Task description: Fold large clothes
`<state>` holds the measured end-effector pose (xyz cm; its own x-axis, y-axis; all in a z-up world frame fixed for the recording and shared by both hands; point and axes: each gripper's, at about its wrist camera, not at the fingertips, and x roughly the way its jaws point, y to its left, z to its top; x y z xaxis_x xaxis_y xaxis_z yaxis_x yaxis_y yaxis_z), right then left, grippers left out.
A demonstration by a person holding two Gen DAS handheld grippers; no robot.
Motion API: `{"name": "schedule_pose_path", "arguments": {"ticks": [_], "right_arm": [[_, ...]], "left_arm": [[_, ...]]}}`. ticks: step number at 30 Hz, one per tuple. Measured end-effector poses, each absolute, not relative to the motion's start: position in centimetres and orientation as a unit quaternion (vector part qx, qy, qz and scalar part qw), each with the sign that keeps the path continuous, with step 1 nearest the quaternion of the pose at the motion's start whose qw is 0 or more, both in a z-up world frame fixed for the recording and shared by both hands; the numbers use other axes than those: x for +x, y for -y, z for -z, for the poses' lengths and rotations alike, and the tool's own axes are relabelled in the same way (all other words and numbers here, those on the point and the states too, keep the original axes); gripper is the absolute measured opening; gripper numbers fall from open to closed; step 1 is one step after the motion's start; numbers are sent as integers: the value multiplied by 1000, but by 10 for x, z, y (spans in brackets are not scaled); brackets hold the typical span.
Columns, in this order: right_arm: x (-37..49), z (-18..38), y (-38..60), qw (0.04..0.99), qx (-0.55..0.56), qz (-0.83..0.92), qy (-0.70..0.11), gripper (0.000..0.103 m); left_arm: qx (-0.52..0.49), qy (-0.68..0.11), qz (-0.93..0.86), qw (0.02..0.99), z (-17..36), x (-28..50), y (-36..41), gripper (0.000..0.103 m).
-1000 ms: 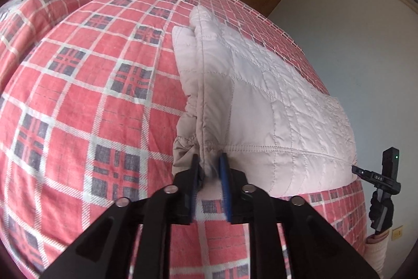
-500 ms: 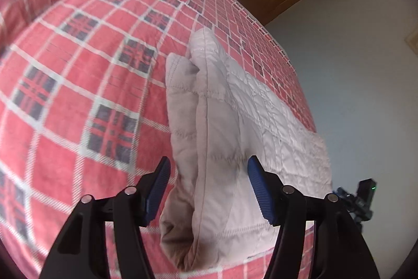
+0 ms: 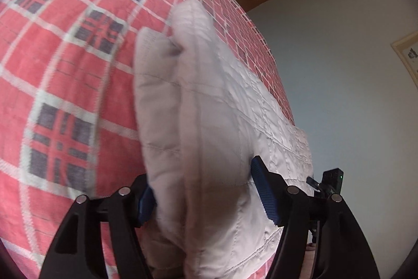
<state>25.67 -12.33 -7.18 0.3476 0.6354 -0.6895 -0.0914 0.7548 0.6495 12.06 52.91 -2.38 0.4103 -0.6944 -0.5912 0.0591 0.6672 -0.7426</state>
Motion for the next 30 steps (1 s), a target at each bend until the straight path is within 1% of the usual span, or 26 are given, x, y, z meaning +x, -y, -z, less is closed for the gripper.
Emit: {"name": "schedule_pose_path", "arguments": {"ticks": [1, 3, 4, 5, 6, 7, 8, 10, 12, 15, 20, 26, 30], "right_arm": [[258, 72, 118, 777, 257, -241, -521, 72], [261, 74, 108, 772, 255, -248, -527, 68], [262, 73, 104, 776, 246, -245, -527, 66], [264, 72, 102, 778, 241, -243, -526, 64], [264, 70, 100, 780, 238, -242, -526, 57], [263, 69, 99, 777, 242, -247, -525, 47], [261, 67, 98, 776, 248, -252, -523, 42], [257, 61, 99, 780, 250, -258, -513, 28], [252, 52, 100, 785, 247, -260, -505, 23], [243, 35, 100, 790, 253, -270, -489, 19], [215, 0, 109, 803, 244, -283, -465, 17], [162, -35, 123, 814, 231, -296, -443, 17], [121, -43, 127, 818, 219, -303, -437, 17]], "left_arm": [[-317, -487, 244, 777, 22, 121, -522, 67], [-284, -490, 239, 789, 20, 121, -508, 65], [-271, -489, 234, 795, 18, 121, -503, 57], [-264, -489, 229, 799, 18, 121, -500, 53], [-263, -488, 228, 801, 17, 121, -497, 45], [-266, -485, 229, 801, 17, 121, -496, 38], [-267, -483, 229, 802, 15, 120, -496, 34], [-269, -475, 230, 806, 11, 117, -495, 25], [-276, -464, 231, 809, 6, 112, -495, 22], [-280, -448, 239, 815, -8, 106, -496, 21], [-270, -430, 261, 821, -39, 84, -488, 20], [-256, -407, 291, 828, -77, 27, -488, 20], [-250, -393, 306, 830, -89, -21, -489, 20]]}}
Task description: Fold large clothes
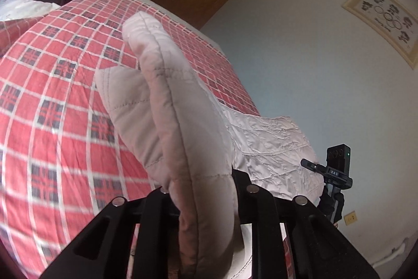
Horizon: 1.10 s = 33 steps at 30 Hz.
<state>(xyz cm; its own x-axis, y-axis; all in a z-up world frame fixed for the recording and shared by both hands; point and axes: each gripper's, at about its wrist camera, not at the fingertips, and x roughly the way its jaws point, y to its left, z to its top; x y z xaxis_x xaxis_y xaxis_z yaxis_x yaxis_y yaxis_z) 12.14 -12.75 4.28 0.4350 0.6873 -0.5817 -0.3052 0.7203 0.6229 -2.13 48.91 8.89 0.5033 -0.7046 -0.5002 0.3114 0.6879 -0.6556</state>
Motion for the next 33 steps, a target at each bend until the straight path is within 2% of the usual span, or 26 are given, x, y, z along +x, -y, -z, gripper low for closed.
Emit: {"name": "schedule_pose_path", "arguments": {"ticks": [5, 11, 17, 23, 26, 28, 33], "right_arm": [[84, -26, 131, 809, 228, -306, -447, 17], [57, 21, 128, 802, 228, -282, -475, 19], [58, 64, 131, 781, 260, -269, -500, 25], [58, 72, 128, 780, 265, -265, -502, 29], [57, 70, 128, 780, 261, -258, -507, 37], [59, 65, 131, 787, 250, -245, -508, 49], [51, 33, 140, 824, 196, -197, -494, 56]], "left_arm": [[-243, -399, 307, 829, -76, -64, -492, 21], [-233, -424, 283, 828, -30, -80, -498, 23], [-257, -435, 270, 820, 17, -82, -509, 32], [-241, -433, 260, 829, 22, -96, -503, 38], [-240, -445, 254, 824, 16, -101, -503, 44], [-236, -458, 243, 822, 9, -99, -506, 49], [-227, -457, 225, 830, -15, -99, -528, 48]]}}
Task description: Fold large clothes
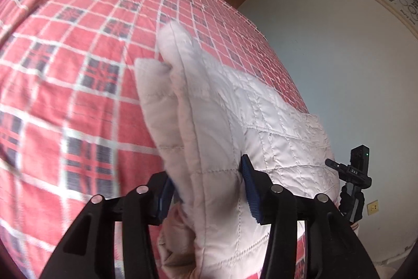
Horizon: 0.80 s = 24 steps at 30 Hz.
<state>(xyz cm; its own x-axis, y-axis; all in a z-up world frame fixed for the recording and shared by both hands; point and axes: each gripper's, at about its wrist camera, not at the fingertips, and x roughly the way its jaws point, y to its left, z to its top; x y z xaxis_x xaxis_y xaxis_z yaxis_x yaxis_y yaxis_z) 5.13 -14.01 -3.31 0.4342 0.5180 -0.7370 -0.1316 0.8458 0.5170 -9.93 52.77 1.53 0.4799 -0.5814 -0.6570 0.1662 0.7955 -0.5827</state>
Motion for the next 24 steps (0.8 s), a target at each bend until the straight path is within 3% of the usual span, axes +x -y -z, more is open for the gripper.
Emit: {"name": "schedule_pose_path", "arguments": {"ticks": [6, 10, 14, 17, 19, 22, 24], "right_arm": [[80, -1, 137, 847, 163, -180, -472, 68], [114, 7, 130, 841, 155, -167, -491, 68], [147, 23, 127, 828, 164, -156, -513, 67], [156, 31, 125, 826, 167, -153, -517, 48], [160, 30, 127, 825, 178, -161, -512, 28], [162, 18, 128, 827, 189, -177, -498, 13], [161, 5, 127, 835, 191, -186, -482, 11]], "left_arm": [[-224, -444, 202, 844, -37, -78, -538, 48], [-234, -420, 201, 853, -50, -58, -541, 50], [-203, -456, 184, 847, -37, -31, -526, 50], [-193, -472, 172, 843, -25, -16, -519, 50], [-182, -470, 167, 847, -24, -8, -513, 44], [-166, -466, 164, 854, -26, 1, -505, 16], [-170, -450, 169, 860, -32, 2, -503, 9]]}}
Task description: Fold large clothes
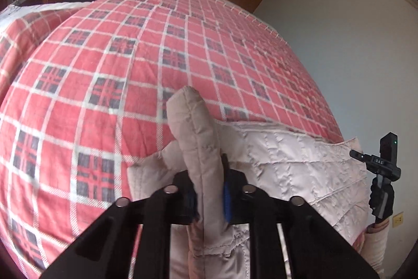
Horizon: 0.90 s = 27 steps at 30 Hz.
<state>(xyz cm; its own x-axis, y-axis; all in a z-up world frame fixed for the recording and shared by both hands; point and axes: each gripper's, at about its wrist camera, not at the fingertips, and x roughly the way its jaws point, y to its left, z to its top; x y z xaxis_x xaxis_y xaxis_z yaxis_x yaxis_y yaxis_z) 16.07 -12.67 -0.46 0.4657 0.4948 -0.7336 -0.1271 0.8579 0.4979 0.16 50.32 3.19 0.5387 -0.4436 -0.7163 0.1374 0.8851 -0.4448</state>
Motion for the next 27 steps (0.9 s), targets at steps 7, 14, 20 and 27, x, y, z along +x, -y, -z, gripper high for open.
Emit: {"name": "schedule_pose_path", "arguments": {"ticks": [7, 14, 20, 27], "right_arm": [[171, -18, 132, 850, 206, -190, -447, 11], [195, 45, 136, 816, 218, -147, -515, 11], [192, 47, 143, 813, 234, -145, -514, 22], [150, 8, 146, 835, 201, -142, -493, 36]], "left_arm": [[-172, -401, 165, 884, -54, -1, -507, 7], [-153, -473, 150, 855, -5, 23, -506, 10], [-156, -480, 138, 852, -4, 17, -509, 22], [-150, -440, 109, 879, -51, -23, -516, 36]]}}
